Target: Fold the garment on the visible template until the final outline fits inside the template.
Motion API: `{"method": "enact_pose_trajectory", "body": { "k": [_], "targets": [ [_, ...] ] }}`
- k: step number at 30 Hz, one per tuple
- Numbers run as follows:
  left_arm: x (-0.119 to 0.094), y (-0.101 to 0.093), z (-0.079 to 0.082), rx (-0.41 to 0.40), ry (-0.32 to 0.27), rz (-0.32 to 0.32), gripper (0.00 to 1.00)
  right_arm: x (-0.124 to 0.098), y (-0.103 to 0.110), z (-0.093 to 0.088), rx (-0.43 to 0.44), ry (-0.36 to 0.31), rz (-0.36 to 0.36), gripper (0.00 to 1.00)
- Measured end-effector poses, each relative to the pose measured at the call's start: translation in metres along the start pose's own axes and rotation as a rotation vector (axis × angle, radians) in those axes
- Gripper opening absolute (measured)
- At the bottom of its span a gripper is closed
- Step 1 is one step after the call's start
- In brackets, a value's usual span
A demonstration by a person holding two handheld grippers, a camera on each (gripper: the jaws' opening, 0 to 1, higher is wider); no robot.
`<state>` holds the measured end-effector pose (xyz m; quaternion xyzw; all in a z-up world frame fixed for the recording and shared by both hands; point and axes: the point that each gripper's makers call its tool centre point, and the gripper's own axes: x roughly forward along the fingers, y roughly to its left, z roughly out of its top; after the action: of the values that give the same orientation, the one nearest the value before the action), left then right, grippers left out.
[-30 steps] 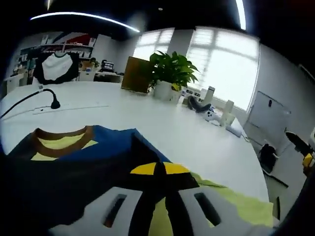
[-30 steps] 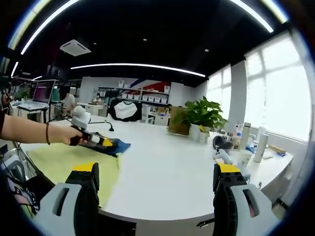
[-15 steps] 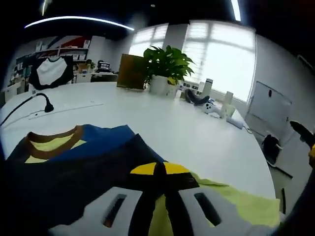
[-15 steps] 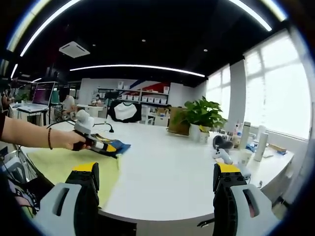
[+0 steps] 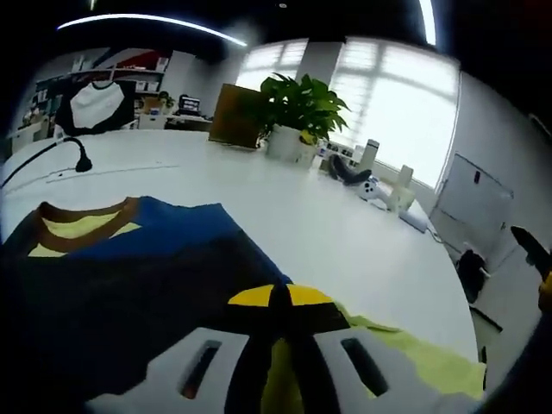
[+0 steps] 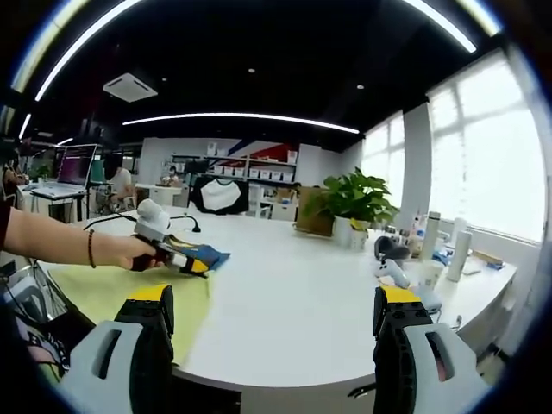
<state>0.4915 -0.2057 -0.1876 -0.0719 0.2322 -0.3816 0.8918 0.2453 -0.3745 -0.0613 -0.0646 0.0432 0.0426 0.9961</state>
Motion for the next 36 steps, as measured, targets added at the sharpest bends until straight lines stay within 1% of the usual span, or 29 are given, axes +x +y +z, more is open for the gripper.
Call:
{"method": "enact_pose_trajectory", "body": {
  "k": [3,4,5,6,7,8,10,12,16,17,19,21,23,28,32,36],
  "targets": [
    [-0.002,-0.003,-0.002,0.012,0.001,-0.011,0.05,0.0,0.0,0.0,0.003,0.001,0.0,0.99],
    [-0.003,-0.005,-0.002,0.004,0.0,-0.027,0.07,0.0,0.0,-0.001,0.0,0.006,0.0,0.99],
    [-0.004,-0.007,-0.001,-0.002,-0.001,-0.04,0.1,0.001,-0.001,-0.002,-0.001,0.007,0.0,0.99],
    [-0.005,-0.008,0.002,-0.006,-0.017,-0.046,0.15,0.001,-0.001,-0.002,0.001,0.008,0.0,0.99],
    [-0.006,-0.008,0.005,0.0,-0.03,-0.043,0.22,0.001,0.0,-0.002,0.002,0.009,0.0,0.99],
    [-0.007,-0.008,0.008,0.014,-0.042,-0.04,0.26,0.002,0.0,-0.003,0.002,0.01,0.001,0.99],
    [-0.012,-0.01,0.011,0.05,-0.051,-0.049,0.28,0.003,0.002,-0.004,0.0,0.015,0.005,0.99],
    [-0.018,-0.01,0.013,0.072,-0.057,-0.042,0.31,0.005,0.003,-0.005,-0.001,0.021,0.012,0.99],
    [-0.032,-0.014,0.024,0.111,-0.089,-0.058,0.47,0.007,0.006,-0.007,0.004,0.027,0.021,0.99],
    [-0.035,-0.013,0.029,0.128,-0.102,-0.059,0.49,0.007,0.006,-0.008,0.001,0.03,0.022,0.99],
    [-0.042,-0.014,0.035,0.132,-0.125,-0.066,0.55,0.007,0.007,-0.008,0.0,0.032,0.021,0.99],
    [-0.05,-0.014,0.039,0.139,-0.146,-0.072,0.6,0.007,0.007,-0.008,0.001,0.032,0.022,0.99],
    [-0.057,-0.014,0.041,0.143,-0.154,-0.075,0.66,0.007,0.007,-0.008,0.001,0.034,0.025,0.99],
    [-0.082,-0.015,0.048,0.155,-0.2,-0.081,0.75,0.005,0.008,-0.008,-0.001,0.036,0.022,0.99],
    [-0.097,-0.013,0.05,0.183,-0.204,-0.066,0.77,0.004,0.008,-0.008,-0.002,0.038,0.023,0.99],
    [-0.115,-0.01,0.05,0.185,-0.212,-0.046,0.79,0.006,0.009,-0.009,-0.003,0.043,0.026,0.99]
  ]
}}
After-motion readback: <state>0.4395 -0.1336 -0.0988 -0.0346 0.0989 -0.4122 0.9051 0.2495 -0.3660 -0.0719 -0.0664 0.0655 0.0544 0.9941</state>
